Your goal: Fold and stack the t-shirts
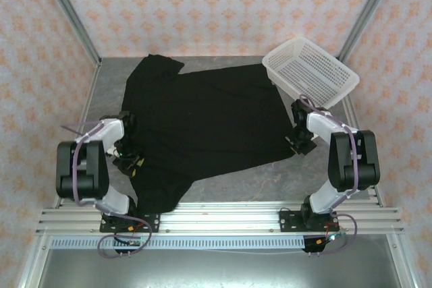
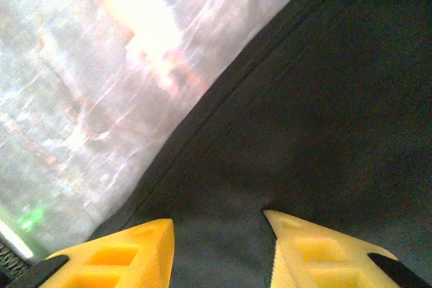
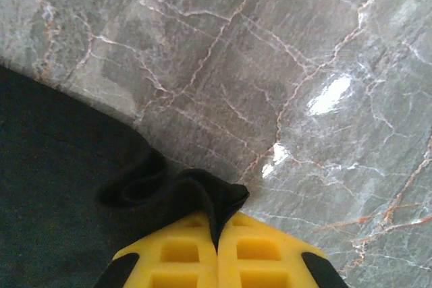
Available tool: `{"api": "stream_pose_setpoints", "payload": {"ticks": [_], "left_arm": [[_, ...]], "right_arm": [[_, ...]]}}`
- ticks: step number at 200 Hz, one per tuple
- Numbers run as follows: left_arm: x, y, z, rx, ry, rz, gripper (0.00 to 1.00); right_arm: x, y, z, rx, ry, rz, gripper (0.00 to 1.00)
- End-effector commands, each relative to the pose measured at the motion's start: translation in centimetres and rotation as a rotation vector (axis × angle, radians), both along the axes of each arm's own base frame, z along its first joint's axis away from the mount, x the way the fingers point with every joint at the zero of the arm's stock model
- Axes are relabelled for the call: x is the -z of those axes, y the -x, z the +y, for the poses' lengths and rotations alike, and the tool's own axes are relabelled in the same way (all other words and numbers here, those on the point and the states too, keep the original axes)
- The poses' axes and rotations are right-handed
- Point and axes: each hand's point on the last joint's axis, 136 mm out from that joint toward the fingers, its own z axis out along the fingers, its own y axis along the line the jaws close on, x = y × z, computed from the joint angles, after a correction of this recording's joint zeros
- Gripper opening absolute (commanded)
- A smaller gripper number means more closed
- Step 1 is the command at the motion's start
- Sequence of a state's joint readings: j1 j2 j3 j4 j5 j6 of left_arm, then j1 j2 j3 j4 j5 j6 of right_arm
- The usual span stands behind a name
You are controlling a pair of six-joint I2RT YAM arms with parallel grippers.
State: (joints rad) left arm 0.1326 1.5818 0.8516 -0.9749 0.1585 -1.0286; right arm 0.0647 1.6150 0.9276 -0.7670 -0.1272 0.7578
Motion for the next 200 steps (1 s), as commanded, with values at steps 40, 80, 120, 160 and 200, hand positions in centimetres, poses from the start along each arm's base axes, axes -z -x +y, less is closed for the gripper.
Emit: {"api": "stream_pose_setpoints", "payload": {"ticks": [40, 80, 120, 160, 200], "left_arm": [[1.8, -10.7, 3.7, 0.048, -0.028, -0.03, 0.32], [0.8, -22.1, 4.7, 0.133, 0.021, -0.222, 0.32], [-3.6, -27.0, 7.0, 0.233, -0.084, -0.316, 0.46], [-8.9, -17.6, 6.2, 0.287, -0.193, -0.21, 0.65], [-5.3, -6.4, -0.2, 0.261, -0.013, -0.144, 0.7]], "right_arm": [[-0.3, -1.1, 0.7, 0.005, -0.029, -0.031, 0.0], [-0.8, -3.1, 1.6, 0.008, -0.055, -0.072, 0.0], [-1.4, -5.8, 2.7, -0.023, -0.077, -0.101, 0.0], [-2.3, -6.9, 3.1, -0.05, -0.076, -0.115, 0.0], [-2.3, -6.5, 3.3, -0.06, -0.081, -0.115, 0.0]]}}
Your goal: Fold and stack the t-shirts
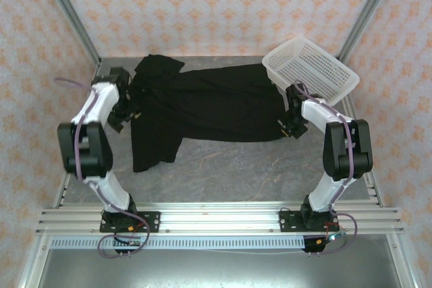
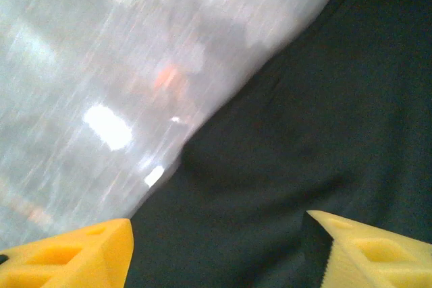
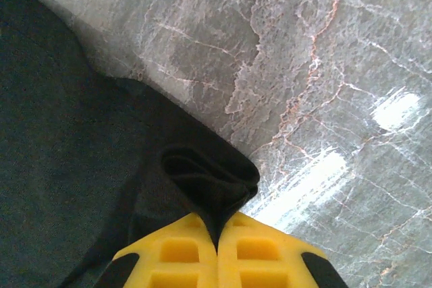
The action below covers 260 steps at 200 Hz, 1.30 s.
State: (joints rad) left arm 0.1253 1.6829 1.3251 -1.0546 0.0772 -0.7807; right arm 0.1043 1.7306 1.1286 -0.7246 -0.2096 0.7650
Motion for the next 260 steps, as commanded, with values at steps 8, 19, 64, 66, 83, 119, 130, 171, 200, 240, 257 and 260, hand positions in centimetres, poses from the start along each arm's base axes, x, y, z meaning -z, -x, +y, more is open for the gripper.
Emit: {"api": "stream_pose_setpoints", "payload": {"ticks": [8, 19, 64, 66, 83, 119, 130, 171, 200, 240, 257, 260], "left_arm": [[3.8, 7.1, -3.6, 0.022, 0.069, 0.16, 0.71], [4.8, 8.3, -4.0, 0.044, 0.076, 0.202, 0.73], [6.8, 9.6, -3.8, 0.034, 0.062, 0.239, 0.76], [6.9, 9.6, -3.8, 0.033, 0.061, 0.239, 0.76], [8.1, 9.7, -3.9, 0.023, 0.062, 0.254, 0.76], [10.8, 8.2, -4.0, -0.023, 0.064, 0.196, 0.72], [11.2, 7.6, -4.0, -0.038, 0.058, 0.183, 0.69], [10.2, 5.7, -4.2, -0.046, 0.032, 0.124, 0.25], [8.1, 7.1, -3.2, -0.034, -0.025, 0.13, 0.07], [5.5, 9.5, -3.1, -0.045, -0.031, 0.087, 0.0], [4.7, 10.2, -3.3, -0.048, -0.021, 0.074, 0.14], [4.6, 10.3, -3.3, -0.048, -0.021, 0.073, 0.21]], "right_arm": [[-0.2, 0.4, 0.1, -0.019, 0.009, 0.008, 0.0], [-0.1, 0.5, 0.2, -0.022, 0.008, 0.01, 0.0], [-0.5, 0.4, 0.1, -0.027, 0.012, 0.003, 0.0], [-0.5, 0.4, 0.1, -0.027, 0.012, 0.001, 0.0], [-0.6, 0.4, 0.1, -0.026, 0.013, 0.001, 0.0], [-0.6, 0.7, 0.1, -0.026, 0.01, 0.003, 0.0], [-0.5, 0.9, 0.1, -0.026, 0.011, 0.007, 0.0], [-0.4, 1.5, 0.0, -0.024, 0.014, 0.013, 0.0], [-0.6, 1.4, 0.0, -0.025, 0.011, 0.006, 0.0], [-0.9, 1.2, 0.1, -0.042, 0.011, -0.003, 0.0], [-0.8, 1.3, 0.1, -0.052, 0.008, 0.0, 0.0], [-0.8, 1.3, 0.1, -0.053, 0.009, 0.001, 0.0]]}}
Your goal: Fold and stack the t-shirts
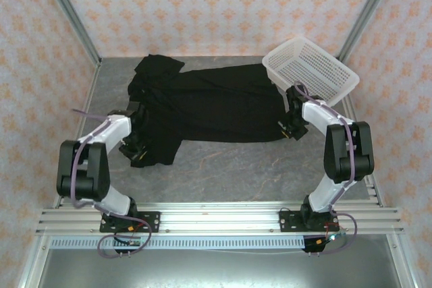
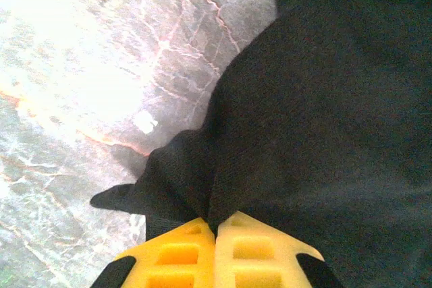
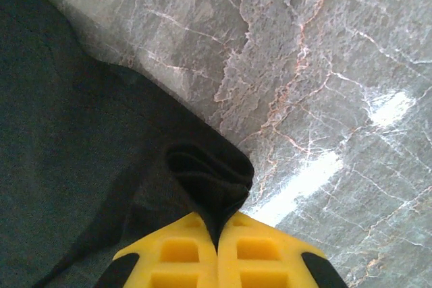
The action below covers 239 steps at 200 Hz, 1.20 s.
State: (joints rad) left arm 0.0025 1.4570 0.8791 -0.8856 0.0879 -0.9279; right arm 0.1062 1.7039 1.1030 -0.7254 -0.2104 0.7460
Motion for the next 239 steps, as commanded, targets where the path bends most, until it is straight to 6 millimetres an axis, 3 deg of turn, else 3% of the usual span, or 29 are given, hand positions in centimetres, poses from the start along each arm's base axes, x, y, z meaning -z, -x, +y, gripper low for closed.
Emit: {"api": "stream_pose_setpoints", "payload": {"ticks": [1, 18, 29, 108, 136, 157, 183, 208, 239], "left_arm": [[-0.9, 2.3, 0.8, -0.023, -0.041, 0.039, 0.23], [-1.4, 3.1, 1.3, -0.01, -0.068, 0.054, 0.63], [-1.2, 3.3, 1.6, -0.004, -0.069, 0.062, 0.74], [4.8, 3.7, 0.2, -0.098, 0.093, 0.103, 0.81], [6.2, 2.4, 0.2, -0.123, 0.099, 0.068, 0.7], [6.2, 1.1, 0.5, -0.119, 0.087, 0.031, 0.42], [5.4, 0.6, 0.7, -0.122, 0.078, 0.01, 0.23], [3.9, 1.5, 1.0, -0.128, 0.058, 0.019, 0.0], [1.0, 5.0, 0.8, -0.168, 0.031, 0.048, 0.0]], "right_arm": [[-0.7, 0.7, 0.1, -0.033, 0.007, 0.001, 0.0], [-0.7, 0.8, 0.1, -0.038, 0.009, 0.0, 0.0], [-0.7, 0.9, 0.1, -0.041, 0.008, 0.001, 0.0], [-0.8, 1.0, 0.2, -0.031, 0.0, -0.009, 0.0], [-0.6, 1.0, 0.2, -0.029, -0.001, -0.005, 0.0], [-0.5, 1.2, 0.1, -0.029, 0.003, -0.003, 0.0], [-0.5, 1.4, 0.0, -0.025, 0.005, 0.0, 0.0], [-0.7, 1.5, 0.0, -0.022, 0.005, -0.007, 0.0], [-1.2, 1.7, 0.0, -0.032, 0.008, -0.012, 0.0]]}}
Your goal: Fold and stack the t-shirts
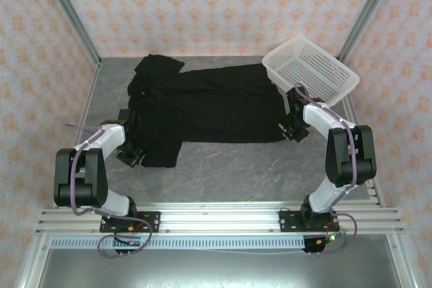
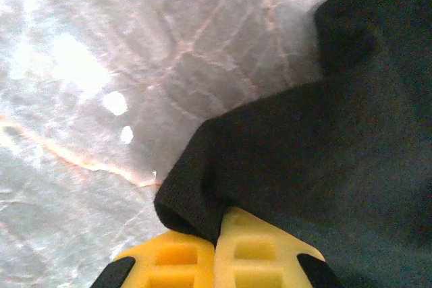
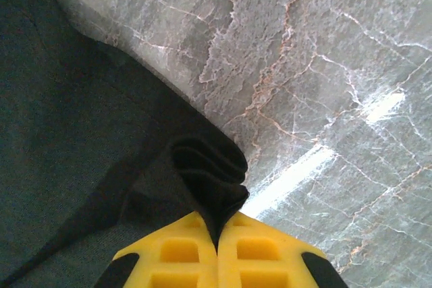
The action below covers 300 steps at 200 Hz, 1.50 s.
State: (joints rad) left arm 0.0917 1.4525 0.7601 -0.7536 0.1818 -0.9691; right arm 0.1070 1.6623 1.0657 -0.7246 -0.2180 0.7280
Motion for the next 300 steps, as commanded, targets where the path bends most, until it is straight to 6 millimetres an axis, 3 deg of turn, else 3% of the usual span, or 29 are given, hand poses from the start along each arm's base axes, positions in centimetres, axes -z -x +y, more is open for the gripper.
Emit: {"api": "stream_pose_setpoints", "payload": {"ticks": [1, 34, 72, 118, 152, 183, 210, 251, 300], "left_arm": [[-1.8, 4.3, 0.4, -0.041, -0.059, 0.076, 0.0], [-4.7, 10.4, -0.4, -0.125, -0.094, 0.101, 0.0], [-4.8, 16.1, -2.5, -0.246, 0.009, 0.051, 0.0], [-6.9, 18.2, -2.2, -0.229, 0.005, 0.009, 0.0], [-8.2, 17.5, -2.3, -0.21, 0.015, -0.041, 0.0], [-10.2, 16.1, -1.6, -0.206, -0.017, -0.135, 0.0], [-11.5, 13.1, -1.9, -0.194, 0.009, -0.25, 0.0], [-14.1, 7.8, -2.2, -0.15, 0.018, -0.373, 0.0], [-15.9, 1.7, -1.8, -0.074, -0.049, -0.388, 0.0]], "right_arm": [[-1.0, 0.8, -0.1, -0.013, 0.012, -0.008, 0.0], [-1.6, 2.1, 0.0, -0.041, 0.021, 0.016, 0.0], [-2.0, 5.3, 0.3, -0.102, 0.048, 0.078, 0.0], [-2.1, 11.0, 0.3, -0.134, 0.066, 0.155, 0.0], [-2.0, 14.3, -0.1, -0.121, 0.062, 0.184, 0.0], [-2.7, 15.3, -0.8, -0.1, 0.088, 0.161, 0.0], [-2.5, 14.4, -0.3, -0.082, 0.06, 0.135, 0.0], [-3.3, 11.5, 0.2, -0.058, 0.061, 0.092, 0.0], [-4.1, 8.6, -0.2, -0.027, 0.111, 0.076, 0.0]]}}
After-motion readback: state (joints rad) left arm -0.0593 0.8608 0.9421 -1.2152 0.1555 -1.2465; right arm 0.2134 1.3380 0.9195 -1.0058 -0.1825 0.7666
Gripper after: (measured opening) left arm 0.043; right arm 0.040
